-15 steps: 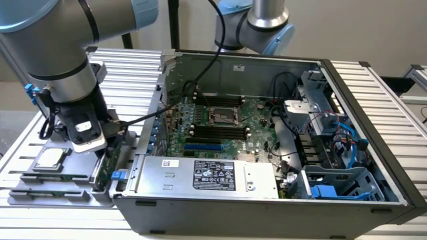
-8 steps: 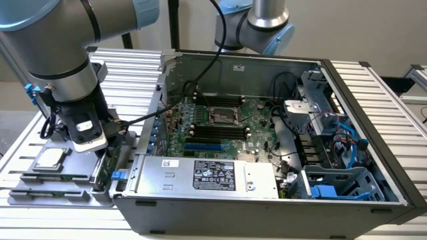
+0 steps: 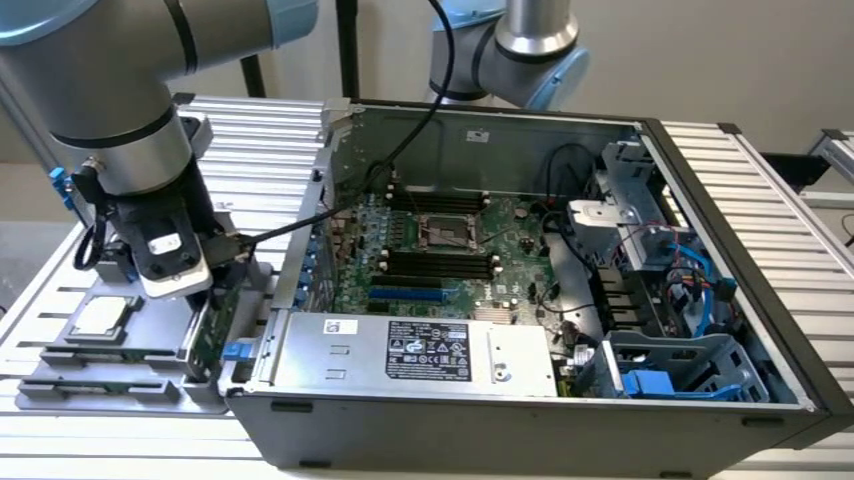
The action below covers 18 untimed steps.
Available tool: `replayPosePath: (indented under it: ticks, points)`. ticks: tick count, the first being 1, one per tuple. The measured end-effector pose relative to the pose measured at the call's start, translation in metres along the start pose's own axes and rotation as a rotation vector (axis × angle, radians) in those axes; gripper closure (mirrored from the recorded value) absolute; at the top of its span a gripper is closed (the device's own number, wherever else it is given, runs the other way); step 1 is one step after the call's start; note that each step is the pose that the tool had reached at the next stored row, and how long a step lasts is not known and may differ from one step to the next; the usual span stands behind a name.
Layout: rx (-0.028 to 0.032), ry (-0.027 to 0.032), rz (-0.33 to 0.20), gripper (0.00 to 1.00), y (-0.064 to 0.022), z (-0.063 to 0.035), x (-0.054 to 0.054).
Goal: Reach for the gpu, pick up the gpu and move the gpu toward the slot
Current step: 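Pick up the gpu and move the gpu toward the slot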
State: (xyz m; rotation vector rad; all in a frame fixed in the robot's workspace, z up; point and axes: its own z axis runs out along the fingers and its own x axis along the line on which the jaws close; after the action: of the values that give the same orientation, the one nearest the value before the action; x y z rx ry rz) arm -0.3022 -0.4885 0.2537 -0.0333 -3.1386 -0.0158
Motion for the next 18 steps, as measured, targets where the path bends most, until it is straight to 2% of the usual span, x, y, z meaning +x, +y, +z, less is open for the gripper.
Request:
replayPosePath:
  ticks: [6,18]
  points:
    - [-0.0001,0.0021,0.0,0.74,0.0002,-0.0163,0.0]
    - [0.0002,0.014,0.0,0.74,0.0008,-0.0703,-0.004]
